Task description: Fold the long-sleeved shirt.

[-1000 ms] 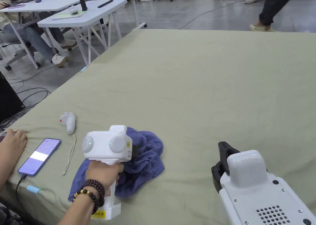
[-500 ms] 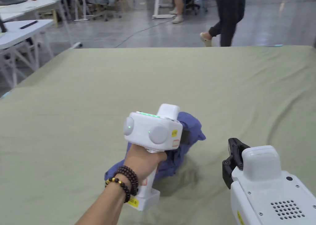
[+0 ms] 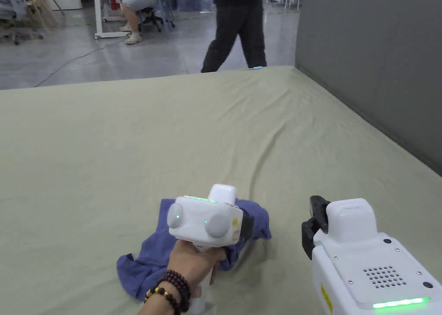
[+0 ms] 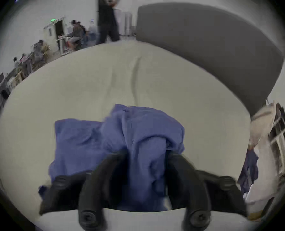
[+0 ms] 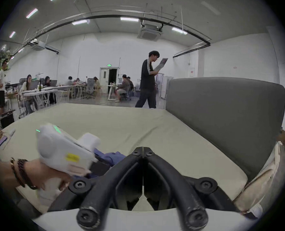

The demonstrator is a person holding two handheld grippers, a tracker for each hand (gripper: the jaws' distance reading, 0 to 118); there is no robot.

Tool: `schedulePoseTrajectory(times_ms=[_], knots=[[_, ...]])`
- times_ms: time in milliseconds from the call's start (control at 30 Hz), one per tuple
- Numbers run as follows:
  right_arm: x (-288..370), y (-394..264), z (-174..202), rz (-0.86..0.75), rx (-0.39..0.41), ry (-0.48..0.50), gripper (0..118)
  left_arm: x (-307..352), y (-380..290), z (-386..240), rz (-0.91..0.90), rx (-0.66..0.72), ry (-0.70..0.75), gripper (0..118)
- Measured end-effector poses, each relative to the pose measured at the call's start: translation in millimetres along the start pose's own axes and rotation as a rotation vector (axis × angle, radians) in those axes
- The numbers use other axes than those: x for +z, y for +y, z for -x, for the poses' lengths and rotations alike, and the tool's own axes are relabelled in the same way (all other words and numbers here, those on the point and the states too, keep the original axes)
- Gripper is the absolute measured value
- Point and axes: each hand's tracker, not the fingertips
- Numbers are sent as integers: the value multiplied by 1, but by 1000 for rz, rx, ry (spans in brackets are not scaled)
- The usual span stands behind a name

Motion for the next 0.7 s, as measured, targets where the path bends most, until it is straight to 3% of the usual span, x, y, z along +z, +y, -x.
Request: schedulePoseTrajectory(times_ms=[33, 67, 100, 333, 367, 400, 433, 467, 567, 700], knots=[[1, -1, 1, 1, -7, 5, 0, 22, 0, 17, -57, 47, 5, 87], [2, -1, 4, -1, -14, 11, 0, 45, -7, 27, -112, 85, 13, 107], [2, -1, 6, -4, -18, 20, 0, 65, -14, 34, -157, 115, 27, 116], [21, -2, 29, -12, -16, 76, 0, 201, -102, 80, -320, 213, 293, 116], [21, -3, 32, -11, -12, 80, 0, 213, -118, 84, -313, 237, 321, 109], [24, -4, 35, -10, -7, 81, 0, 226, -136, 87, -321, 264, 348, 89], [26, -5, 37, -9, -1, 83, 0, 235, -152, 91, -349, 284, 346, 34], [29, -6, 40, -8, 4, 84, 0, 245, -169, 93, -374, 308, 350, 0], [32, -6, 46, -2, 13, 90, 0, 253, -204, 95, -391, 304, 403, 0], [34, -4, 50, -5, 20, 98, 0, 246, -203, 102, -344, 328, 330, 0]])
